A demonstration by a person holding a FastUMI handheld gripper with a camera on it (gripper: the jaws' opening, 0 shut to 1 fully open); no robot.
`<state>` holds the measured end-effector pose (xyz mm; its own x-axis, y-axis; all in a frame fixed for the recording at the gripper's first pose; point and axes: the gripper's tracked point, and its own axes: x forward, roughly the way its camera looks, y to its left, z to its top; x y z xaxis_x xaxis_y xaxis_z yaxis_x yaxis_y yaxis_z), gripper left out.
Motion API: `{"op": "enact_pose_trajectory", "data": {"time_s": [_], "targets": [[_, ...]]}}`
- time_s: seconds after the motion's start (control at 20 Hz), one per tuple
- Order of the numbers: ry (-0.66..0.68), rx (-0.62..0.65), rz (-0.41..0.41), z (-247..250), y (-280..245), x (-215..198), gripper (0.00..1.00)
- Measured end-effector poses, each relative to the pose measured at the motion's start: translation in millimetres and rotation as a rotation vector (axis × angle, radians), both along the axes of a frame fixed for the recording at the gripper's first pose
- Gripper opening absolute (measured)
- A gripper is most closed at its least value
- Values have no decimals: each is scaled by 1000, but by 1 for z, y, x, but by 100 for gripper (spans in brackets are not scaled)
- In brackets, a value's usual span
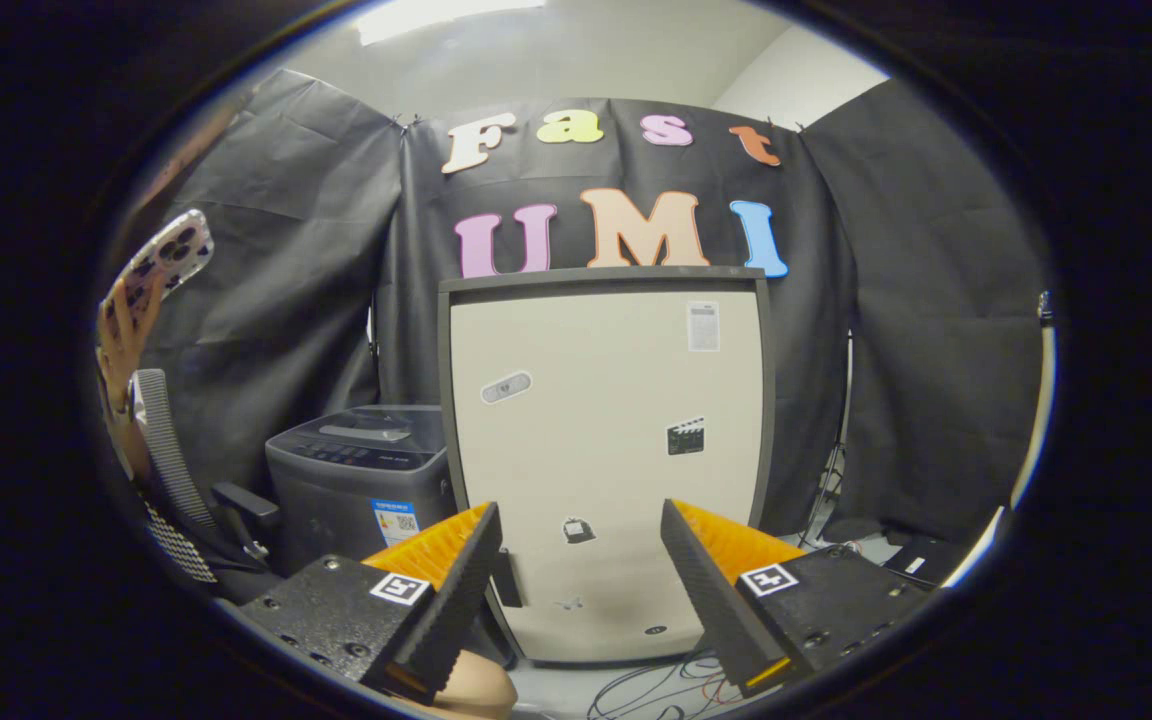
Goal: Put the clothes into the washing machine and then close the washing machine lid.
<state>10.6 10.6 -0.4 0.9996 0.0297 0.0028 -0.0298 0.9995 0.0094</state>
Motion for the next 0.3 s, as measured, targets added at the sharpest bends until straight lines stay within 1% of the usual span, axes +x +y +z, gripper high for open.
{"op": "enact_pose_trajectory", "data": {"time_s": [0.3], "targets": [[0, -1, 0, 0, 0, 0, 97]]}}
